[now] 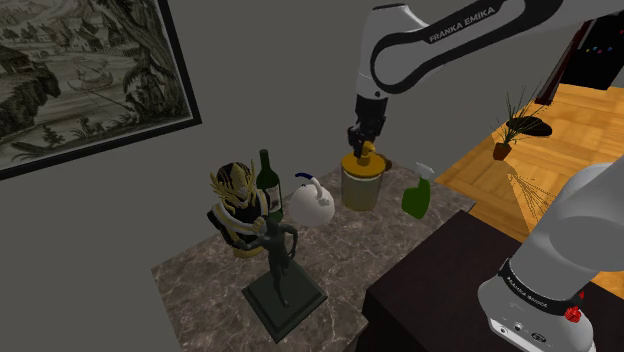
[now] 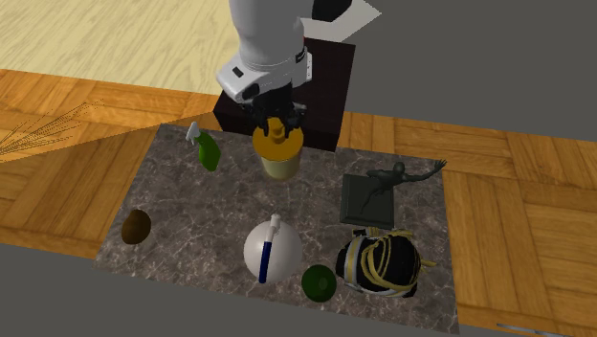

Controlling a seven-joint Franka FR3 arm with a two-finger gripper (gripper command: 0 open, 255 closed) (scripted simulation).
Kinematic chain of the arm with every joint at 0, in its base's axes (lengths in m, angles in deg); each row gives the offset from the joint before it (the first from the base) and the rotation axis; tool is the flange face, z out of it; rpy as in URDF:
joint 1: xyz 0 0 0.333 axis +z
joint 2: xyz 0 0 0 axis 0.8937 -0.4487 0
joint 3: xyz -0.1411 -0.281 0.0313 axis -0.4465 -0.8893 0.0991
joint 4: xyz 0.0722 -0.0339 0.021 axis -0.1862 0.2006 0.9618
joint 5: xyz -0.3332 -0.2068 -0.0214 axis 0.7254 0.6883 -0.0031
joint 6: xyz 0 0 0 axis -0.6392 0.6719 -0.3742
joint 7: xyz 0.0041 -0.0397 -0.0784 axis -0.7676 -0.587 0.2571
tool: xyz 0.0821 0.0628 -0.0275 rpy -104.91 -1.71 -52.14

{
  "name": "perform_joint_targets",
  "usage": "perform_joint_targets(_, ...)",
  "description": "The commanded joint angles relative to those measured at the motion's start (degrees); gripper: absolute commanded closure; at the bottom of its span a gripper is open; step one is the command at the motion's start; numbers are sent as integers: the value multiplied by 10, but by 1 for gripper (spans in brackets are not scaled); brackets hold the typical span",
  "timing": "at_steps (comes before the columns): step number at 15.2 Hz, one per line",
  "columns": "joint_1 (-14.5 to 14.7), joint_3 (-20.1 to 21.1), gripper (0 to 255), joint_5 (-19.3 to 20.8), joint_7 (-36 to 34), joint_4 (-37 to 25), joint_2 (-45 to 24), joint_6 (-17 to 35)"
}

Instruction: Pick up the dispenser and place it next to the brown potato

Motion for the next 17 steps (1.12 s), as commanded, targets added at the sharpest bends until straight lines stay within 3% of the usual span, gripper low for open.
perform_joint_targets(1,0,0,255,-1,0,-9,8,-17)
perform_joint_targets(12,0,-3,255,-2,3,-70,30,-100)
perform_joint_targets(17,-29,-50,255,11,71,-88,11,-98)
